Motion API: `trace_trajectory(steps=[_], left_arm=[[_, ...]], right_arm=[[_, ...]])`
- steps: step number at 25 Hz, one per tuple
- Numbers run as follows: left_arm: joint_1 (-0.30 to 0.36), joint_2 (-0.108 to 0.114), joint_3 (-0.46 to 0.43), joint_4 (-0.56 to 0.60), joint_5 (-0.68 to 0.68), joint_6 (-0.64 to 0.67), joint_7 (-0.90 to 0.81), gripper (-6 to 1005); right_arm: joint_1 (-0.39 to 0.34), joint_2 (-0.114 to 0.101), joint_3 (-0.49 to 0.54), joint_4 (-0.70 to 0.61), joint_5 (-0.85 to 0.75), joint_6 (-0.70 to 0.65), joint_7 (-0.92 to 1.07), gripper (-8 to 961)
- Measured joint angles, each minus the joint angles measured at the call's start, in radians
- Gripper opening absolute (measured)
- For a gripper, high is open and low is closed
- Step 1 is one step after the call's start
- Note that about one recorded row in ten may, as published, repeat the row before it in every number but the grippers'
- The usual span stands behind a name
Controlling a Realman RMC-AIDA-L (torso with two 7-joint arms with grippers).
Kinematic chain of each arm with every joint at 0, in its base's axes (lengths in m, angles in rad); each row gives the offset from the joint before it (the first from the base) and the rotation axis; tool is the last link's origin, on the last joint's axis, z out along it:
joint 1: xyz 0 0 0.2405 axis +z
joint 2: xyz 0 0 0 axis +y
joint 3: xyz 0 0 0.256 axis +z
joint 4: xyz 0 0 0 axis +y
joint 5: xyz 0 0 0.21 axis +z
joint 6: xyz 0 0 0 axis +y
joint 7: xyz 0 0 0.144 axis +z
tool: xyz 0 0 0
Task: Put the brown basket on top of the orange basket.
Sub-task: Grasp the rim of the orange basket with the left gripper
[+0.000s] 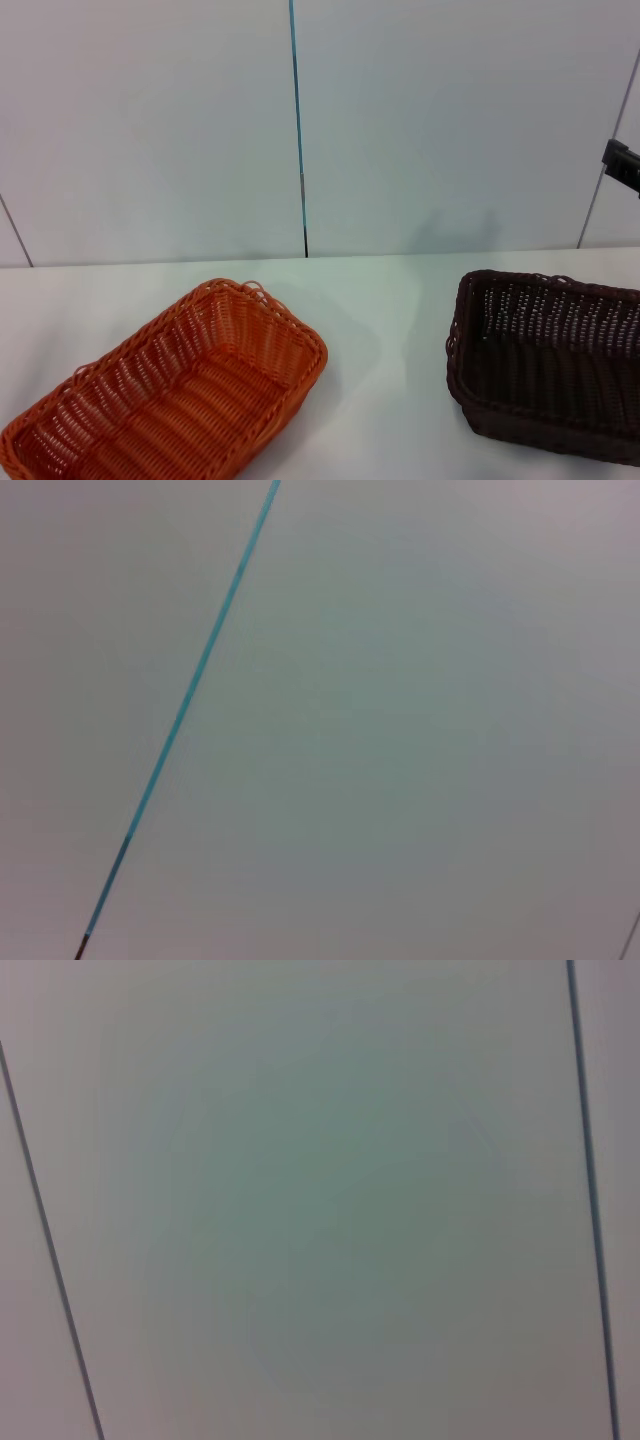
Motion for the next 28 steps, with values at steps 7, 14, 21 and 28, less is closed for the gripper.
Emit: trace_trajectory(steps=[7, 14, 21, 28], left_arm=[[0.007, 0.022, 0.0, -0.185, 0.412, 0.041, -0.363, 920], [-0.049, 0.032, -0.004, -0.354, 0.958, -0.018, -0.858, 920], [-0.141, 0.087, -0.007, -0.439, 1.284, -0.313, -1.163, 921], [-0.214, 0.126, -0.007, -0.394, 1.397, -0.488, -1.21, 920]], right_arm=[[0.023, -0.001, 0.003, -0.03, 0.0, 0.0, 0.0, 760], [0.048, 0.002, 0.004, -0.06, 0.0, 0.0, 0.0, 760], [0.081, 0.0, 0.011, -0.088, 0.0, -0.001, 0.0, 760], [0.125, -0.002, 0.031, -0.132, 0.0, 0.0, 0.0, 760]])
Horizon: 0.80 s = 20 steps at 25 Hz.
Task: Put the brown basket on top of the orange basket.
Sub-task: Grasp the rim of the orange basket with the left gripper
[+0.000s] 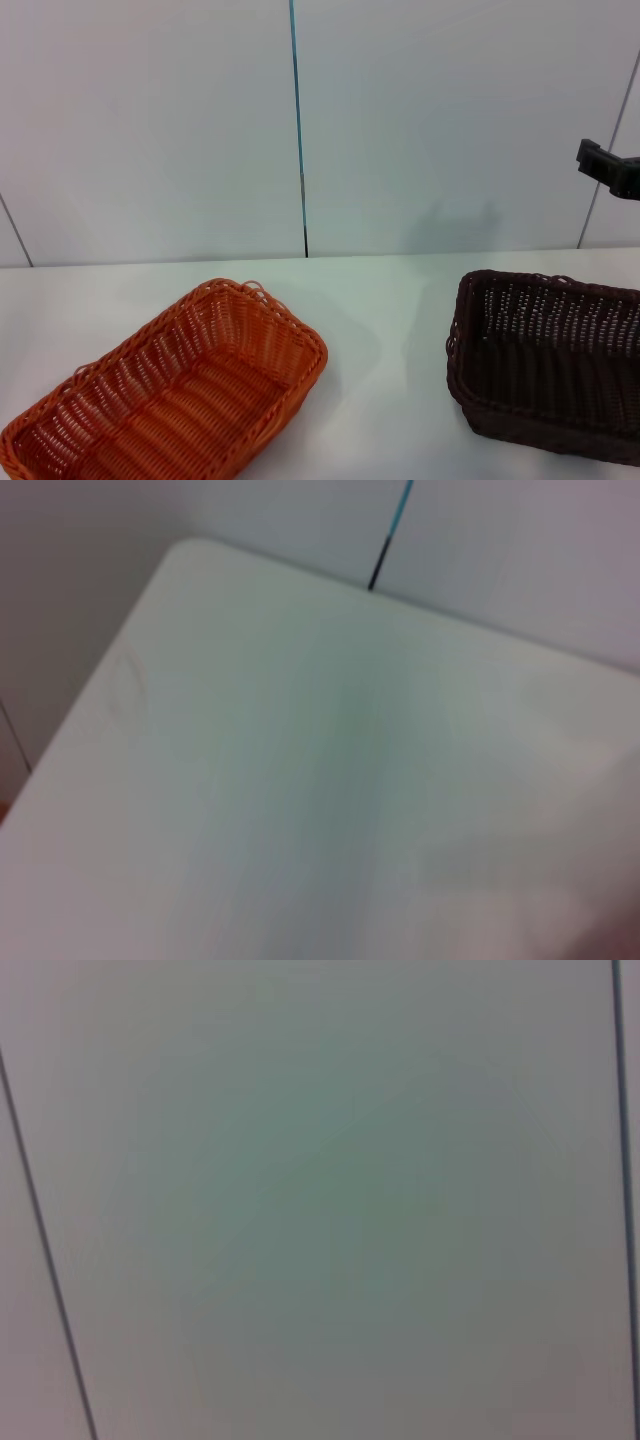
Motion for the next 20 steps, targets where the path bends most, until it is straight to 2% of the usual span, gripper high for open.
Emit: trace_trajectory(steps=[10, 13, 20], left_arm=[[-0.029, 0.001, -0.02, -0.01, -0.001, -0.154, -0.046, 921], [-0.037, -0.012, -0.026, -0.019, -0.003, -0.193, -0.068, 921], [-0.038, -0.058, -0.026, -0.042, -0.009, -0.238, -0.095, 921]], right_arm=[[0.066, 0.0, 0.041, -0.077, -0.001, 0.025, 0.0, 760], [0.086, -0.002, 0.053, -0.099, -0.001, 0.023, 0.0, 760], [0.124, -0.005, 0.062, -0.163, -0.002, 0.011, -0.001, 760]])
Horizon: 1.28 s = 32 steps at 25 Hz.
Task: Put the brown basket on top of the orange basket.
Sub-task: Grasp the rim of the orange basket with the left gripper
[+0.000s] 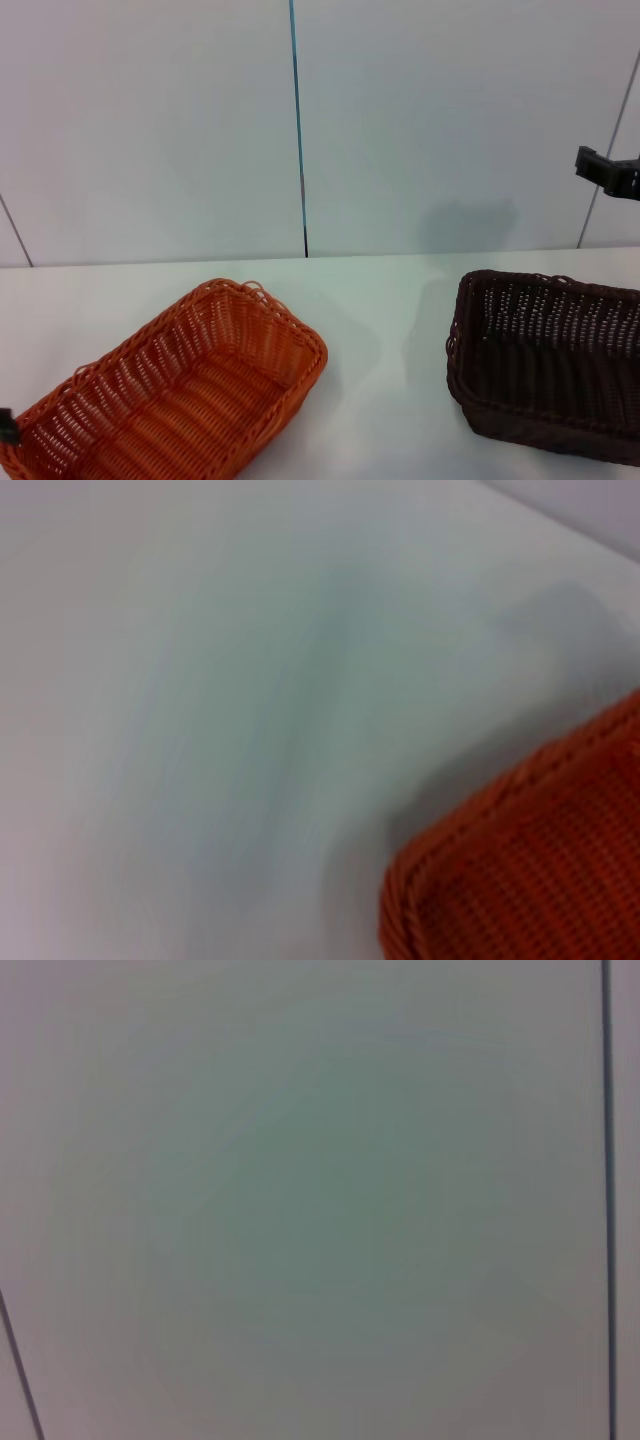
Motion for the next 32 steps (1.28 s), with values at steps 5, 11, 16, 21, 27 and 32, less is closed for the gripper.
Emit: trace_trajectory(steps=[5, 11, 16, 21, 27, 32], left_arm=[[-0.002, -0.03, 0.013, 0.046, 0.001, 0.026, -0.006, 920], [0.006, -0.056, 0.023, 0.11, 0.006, 0.096, -0.002, 920], [0.007, -0.056, 0.029, 0.17, 0.009, 0.131, 0.006, 920], [0.011, -0.056, 0.042, 0.19, 0.023, 0.148, 0.006, 921], [0.007, -0.063, 0.07, 0.232, 0.045, 0.185, 0.007, 921], [0.007, -0.074, 0.088, 0.255, 0.042, 0.229, 0.009, 920]], right_arm=[[0.002, -0.003, -0.002, -0.014, 0.0, -0.02, 0.0, 760], [-0.007, -0.012, -0.001, 0.016, 0.0, -0.015, -0.001, 760], [-0.014, -0.019, -0.004, 0.043, 0.0, -0.013, -0.001, 760], [-0.023, -0.022, -0.008, 0.06, 0.0, -0.012, -0.001, 760], [-0.023, -0.022, -0.009, 0.061, 0.0, -0.012, -0.001, 761], [-0.026, -0.021, -0.01, 0.064, 0.0, -0.012, -0.001, 761]])
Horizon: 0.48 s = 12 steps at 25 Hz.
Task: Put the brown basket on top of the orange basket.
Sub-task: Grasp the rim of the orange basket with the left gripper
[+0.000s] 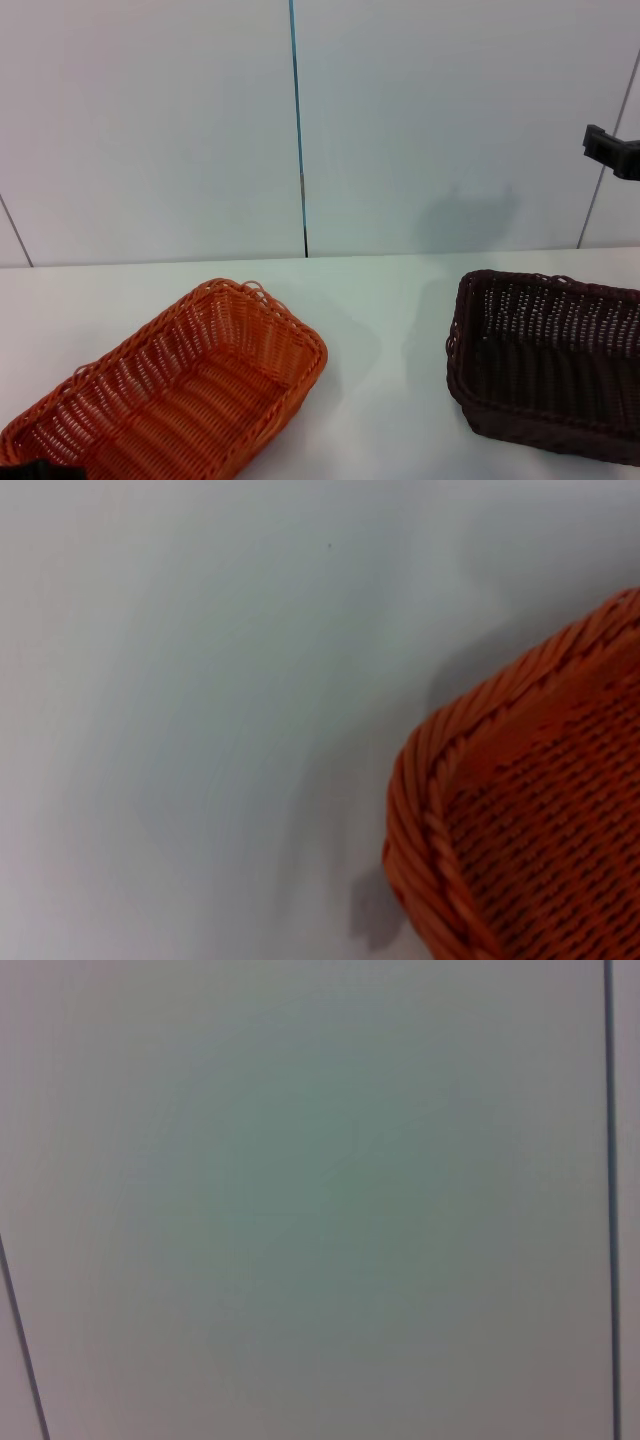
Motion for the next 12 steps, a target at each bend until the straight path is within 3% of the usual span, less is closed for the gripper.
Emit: trace_trajectory(steps=[12], left_arm=[[-0.021, -0.001, 0.015, 0.076, -0.006, 0.044, 0.001, 916]], right_arm=[[-0.012, 0.0, 0.0, 0.015, 0.0, 0.0, 0.0, 761]])
